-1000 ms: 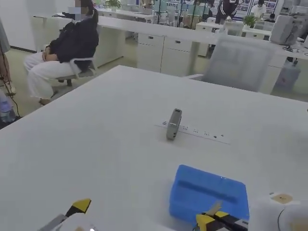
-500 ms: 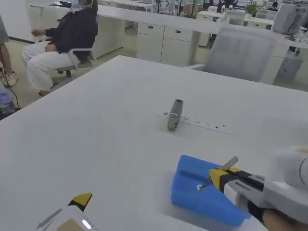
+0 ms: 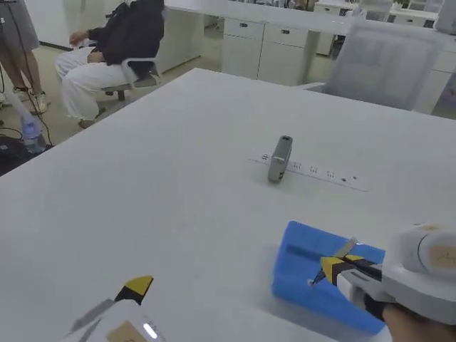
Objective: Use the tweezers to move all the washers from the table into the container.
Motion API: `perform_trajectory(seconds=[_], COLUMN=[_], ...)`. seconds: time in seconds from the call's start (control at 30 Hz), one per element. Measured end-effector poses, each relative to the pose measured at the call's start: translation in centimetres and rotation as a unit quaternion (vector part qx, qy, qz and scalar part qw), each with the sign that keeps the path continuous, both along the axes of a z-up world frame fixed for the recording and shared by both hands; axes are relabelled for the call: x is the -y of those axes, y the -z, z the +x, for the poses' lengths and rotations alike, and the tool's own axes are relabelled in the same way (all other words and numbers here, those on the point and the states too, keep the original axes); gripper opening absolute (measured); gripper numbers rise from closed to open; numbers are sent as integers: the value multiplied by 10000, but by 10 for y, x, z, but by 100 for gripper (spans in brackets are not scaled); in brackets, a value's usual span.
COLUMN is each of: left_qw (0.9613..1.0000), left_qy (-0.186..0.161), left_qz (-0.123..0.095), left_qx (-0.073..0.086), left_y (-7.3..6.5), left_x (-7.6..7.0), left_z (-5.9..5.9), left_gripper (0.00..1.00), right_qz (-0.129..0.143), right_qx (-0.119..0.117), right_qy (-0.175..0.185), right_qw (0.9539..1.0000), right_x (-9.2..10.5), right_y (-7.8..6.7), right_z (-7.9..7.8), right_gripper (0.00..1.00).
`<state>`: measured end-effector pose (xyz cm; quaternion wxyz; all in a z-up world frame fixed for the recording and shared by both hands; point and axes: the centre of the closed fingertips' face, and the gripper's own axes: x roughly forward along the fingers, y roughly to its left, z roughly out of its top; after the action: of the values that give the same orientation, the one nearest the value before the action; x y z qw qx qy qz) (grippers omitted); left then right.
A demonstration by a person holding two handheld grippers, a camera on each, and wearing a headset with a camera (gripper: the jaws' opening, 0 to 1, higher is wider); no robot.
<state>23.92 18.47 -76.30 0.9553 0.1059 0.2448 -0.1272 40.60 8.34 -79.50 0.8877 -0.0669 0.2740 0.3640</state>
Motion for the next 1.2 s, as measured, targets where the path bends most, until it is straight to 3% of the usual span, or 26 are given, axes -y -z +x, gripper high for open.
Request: perform_trajectory(seconds=[0.33, 0.43, 0.77, 0.9, 1.0, 1.2], left_qw=[10000, 9999, 9999, 9999, 10000, 10000], left_qy=[12, -9, -28, -28, -34, -31], left_qz=[12, 67, 74, 83, -11, 18], left_qx=[-50, -107, -102, -85, -22, -10], left_y=[2, 4, 4, 3, 0, 0], left_x=[1, -1, -1, -2, -1, -1], left_z=[0, 0, 0, 0, 1, 1], left_gripper=[96, 96, 96, 96, 97, 98], right_qz=[-161, -291, -289, -119, -86, 44], right_qx=[26, 217, 88, 87, 208, 357], right_qy=[-153, -235, -299, -241, -250, -266], right_qw=[9997, 9991, 9991, 9996, 9994, 9990], right_x=[-6, -6, -5, -5, -1, 7], right_y=[9, 12, 10, -4, -14, -38], right_z=[-2, -1, -2, -6, -11, -26], right_gripper=[2, 2, 3, 3, 3, 3])
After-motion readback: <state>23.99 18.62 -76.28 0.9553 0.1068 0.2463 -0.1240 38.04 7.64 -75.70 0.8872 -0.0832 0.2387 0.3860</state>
